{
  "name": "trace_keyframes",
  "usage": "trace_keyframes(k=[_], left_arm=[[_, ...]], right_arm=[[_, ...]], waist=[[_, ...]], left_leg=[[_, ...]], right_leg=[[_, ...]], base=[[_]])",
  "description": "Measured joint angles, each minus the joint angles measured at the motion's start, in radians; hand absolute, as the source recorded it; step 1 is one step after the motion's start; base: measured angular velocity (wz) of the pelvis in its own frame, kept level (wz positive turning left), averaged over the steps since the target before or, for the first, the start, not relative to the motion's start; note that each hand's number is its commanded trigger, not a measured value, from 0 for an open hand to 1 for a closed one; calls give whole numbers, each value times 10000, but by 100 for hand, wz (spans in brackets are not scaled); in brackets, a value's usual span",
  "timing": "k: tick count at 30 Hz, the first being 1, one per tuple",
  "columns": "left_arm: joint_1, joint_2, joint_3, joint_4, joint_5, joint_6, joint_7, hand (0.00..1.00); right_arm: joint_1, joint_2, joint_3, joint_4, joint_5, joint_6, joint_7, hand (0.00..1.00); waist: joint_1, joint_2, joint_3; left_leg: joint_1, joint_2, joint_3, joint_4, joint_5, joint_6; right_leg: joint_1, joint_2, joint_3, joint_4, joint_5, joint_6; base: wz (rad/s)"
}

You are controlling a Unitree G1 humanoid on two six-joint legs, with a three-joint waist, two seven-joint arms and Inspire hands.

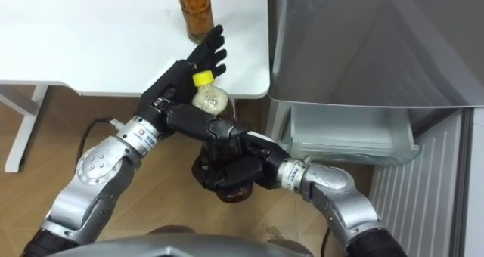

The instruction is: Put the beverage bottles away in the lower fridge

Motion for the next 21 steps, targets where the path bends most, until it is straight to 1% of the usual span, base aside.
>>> trace_keyframes(k=[4,6,10,11,13,14,15,18,21], left_arm=[[0,-22,29,-159,18,2,-8,0],[0,-27,106,-498,9,2,16,0],[-1,-78,447,-1621,-6,-12,66,0],[-3,-145,536,-1938,-27,-59,63,0],[-11,-240,620,-2235,-165,-229,66,0],[-25,-291,624,-2326,-212,-307,87,0],[-26,-338,627,-2368,-212,-311,109,0],[-67,-385,664,-2437,-207,-415,324,0],[-195,-371,770,-2491,-172,-522,647,0]], right_arm=[[1,-31,-32,-1,-18,0,103,100],[0,-62,-24,-3,-13,-3,221,100],[4,-153,193,-29,-31,-3,438,100],[4,-173,248,-28,-98,-3,479,100],[9,-188,266,-28,-331,-3,561,100],[39,-203,276,-27,-462,-3,563,100],[57,-210,279,-27,-497,-3,571,100],[61,-223,228,-44,-587,-3,592,100],[103,-236,219,-50,-817,-4,605,100]], waist=[[29,-3,-2],[48,-15,-5],[51,-32,-6],[51,-42,-7],[53,-46,-6],[56,-64,7],[65,-70,8],[67,-56,14],[50,41,21]], left_leg=[[-2,1,27,-17,0,0],[-2,3,40,-25,1,1],[38,5,73,-38,2,1],[56,4,82,-43,2,1],[94,0,90,-44,2,1],[191,-4,90,-55,2,2],[234,-4,87,-56,2,2],[230,4,77,-6,1,1],[191,3,-11,32,-16,17]], right_leg=[[-8,-2,18,5,0,0],[-17,-4,28,4,0,0],[-2,-4,80,-14,0,0],[14,-3,98,-14,0,0],[53,-5,112,-24,1,2],[147,-5,111,-41,1,2],[196,-5,111,-44,1,3],[228,3,107,-44,1,2],[230,7,23,-16,3,4]], base=[[0],[0],[-3],[-3],[0],[0],[0],[1],[8]])
